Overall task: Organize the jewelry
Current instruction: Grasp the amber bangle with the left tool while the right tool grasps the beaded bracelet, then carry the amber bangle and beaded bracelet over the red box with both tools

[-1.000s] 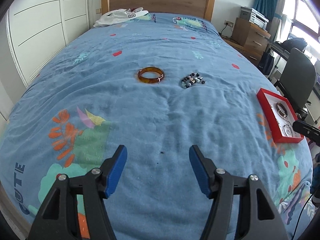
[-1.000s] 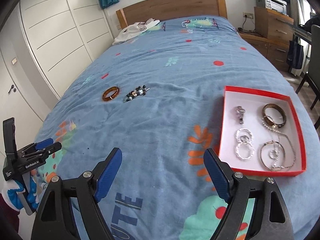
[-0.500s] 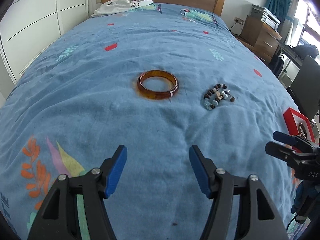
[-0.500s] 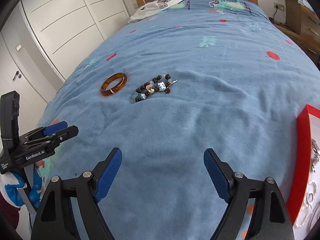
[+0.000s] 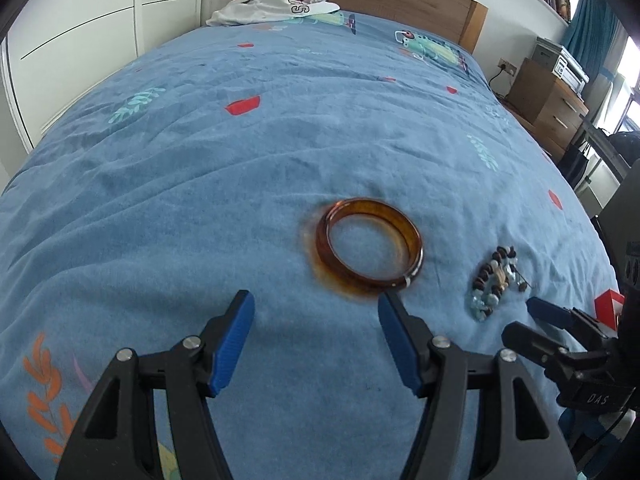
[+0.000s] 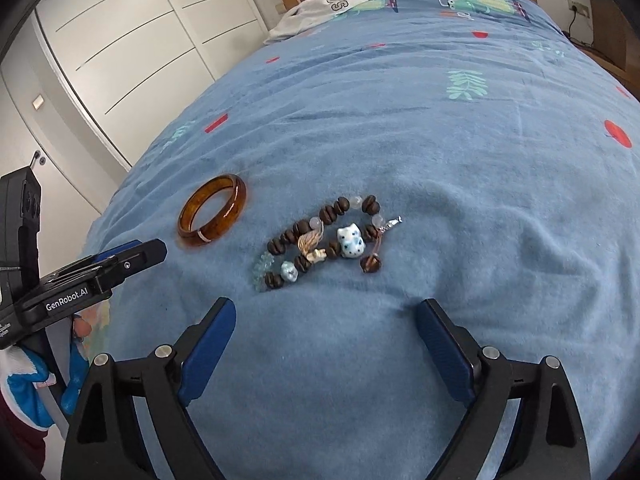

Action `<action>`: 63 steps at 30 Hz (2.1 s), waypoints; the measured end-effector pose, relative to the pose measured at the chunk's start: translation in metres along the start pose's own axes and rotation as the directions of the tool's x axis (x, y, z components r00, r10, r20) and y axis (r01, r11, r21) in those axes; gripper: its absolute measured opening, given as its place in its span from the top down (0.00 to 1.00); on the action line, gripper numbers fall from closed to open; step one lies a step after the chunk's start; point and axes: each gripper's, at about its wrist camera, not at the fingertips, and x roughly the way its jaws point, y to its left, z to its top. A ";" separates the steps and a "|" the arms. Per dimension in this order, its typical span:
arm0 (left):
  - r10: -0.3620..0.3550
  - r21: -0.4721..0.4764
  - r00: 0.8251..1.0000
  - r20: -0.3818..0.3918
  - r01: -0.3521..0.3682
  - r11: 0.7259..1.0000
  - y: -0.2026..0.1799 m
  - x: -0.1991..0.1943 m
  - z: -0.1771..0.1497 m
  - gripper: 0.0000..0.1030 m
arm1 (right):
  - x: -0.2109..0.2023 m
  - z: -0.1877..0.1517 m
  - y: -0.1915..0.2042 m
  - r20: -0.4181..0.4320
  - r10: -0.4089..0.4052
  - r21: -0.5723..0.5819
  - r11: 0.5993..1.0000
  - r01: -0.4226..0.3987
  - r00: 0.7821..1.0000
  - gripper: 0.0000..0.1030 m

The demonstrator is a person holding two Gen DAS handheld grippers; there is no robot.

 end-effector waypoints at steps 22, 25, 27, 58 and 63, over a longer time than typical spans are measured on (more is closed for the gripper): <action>-0.053 0.053 0.998 -0.014 0.054 0.997 -0.037 0.054 0.034 0.39 | 0.038 0.033 0.019 0.021 0.009 -0.078 0.997 -0.007 1.000 0.09; -0.048 0.042 0.999 -0.010 0.048 0.998 -0.033 0.056 0.033 0.39 | 0.041 0.032 0.021 0.032 -0.009 -0.090 0.996 0.012 0.999 0.15; -0.028 0.034 1.000 -0.008 0.028 0.999 -0.030 0.059 0.032 0.40 | 0.041 0.032 0.021 0.040 -0.031 -0.092 0.995 0.035 0.999 0.40; 0.021 0.124 0.998 0.058 -0.028 0.992 -0.048 -0.064 -0.022 0.91 | -0.085 -0.030 0.038 0.096 0.009 -0.064 0.998 -0.003 0.995 0.85; -0.010 0.160 0.997 0.073 -0.001 0.987 -0.070 -0.105 -0.039 0.91 | -0.137 -0.044 0.040 0.148 -0.015 -0.058 0.998 0.024 0.989 0.85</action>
